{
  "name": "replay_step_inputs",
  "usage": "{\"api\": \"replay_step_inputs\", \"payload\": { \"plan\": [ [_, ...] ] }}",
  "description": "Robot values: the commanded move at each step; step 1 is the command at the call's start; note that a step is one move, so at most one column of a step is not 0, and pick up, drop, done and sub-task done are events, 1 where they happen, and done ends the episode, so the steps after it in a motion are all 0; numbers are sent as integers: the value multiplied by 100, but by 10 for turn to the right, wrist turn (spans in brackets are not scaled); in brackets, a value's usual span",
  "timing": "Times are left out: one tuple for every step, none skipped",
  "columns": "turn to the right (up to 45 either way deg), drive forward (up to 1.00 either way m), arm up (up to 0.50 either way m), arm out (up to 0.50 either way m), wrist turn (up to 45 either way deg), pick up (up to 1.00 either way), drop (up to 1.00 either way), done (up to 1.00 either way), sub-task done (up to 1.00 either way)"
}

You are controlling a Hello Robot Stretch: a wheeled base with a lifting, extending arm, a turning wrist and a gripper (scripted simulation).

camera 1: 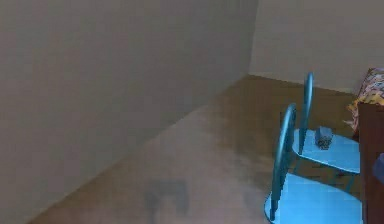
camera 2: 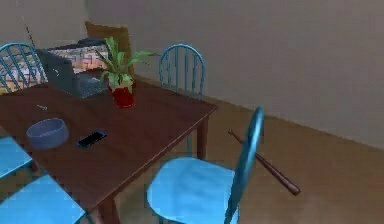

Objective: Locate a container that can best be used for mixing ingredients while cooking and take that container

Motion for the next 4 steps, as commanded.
{"api": "replay_step_inputs", "payload": {
  "plan": [
    [-330,0,0,0,0,0,0,0,0],
    [450,0,0,0,0,0,0,0,0],
    [390,0,0,0,0,0,0,0,0],
    [0,35,0,0,0,0,0,0,0]
  ]
}}
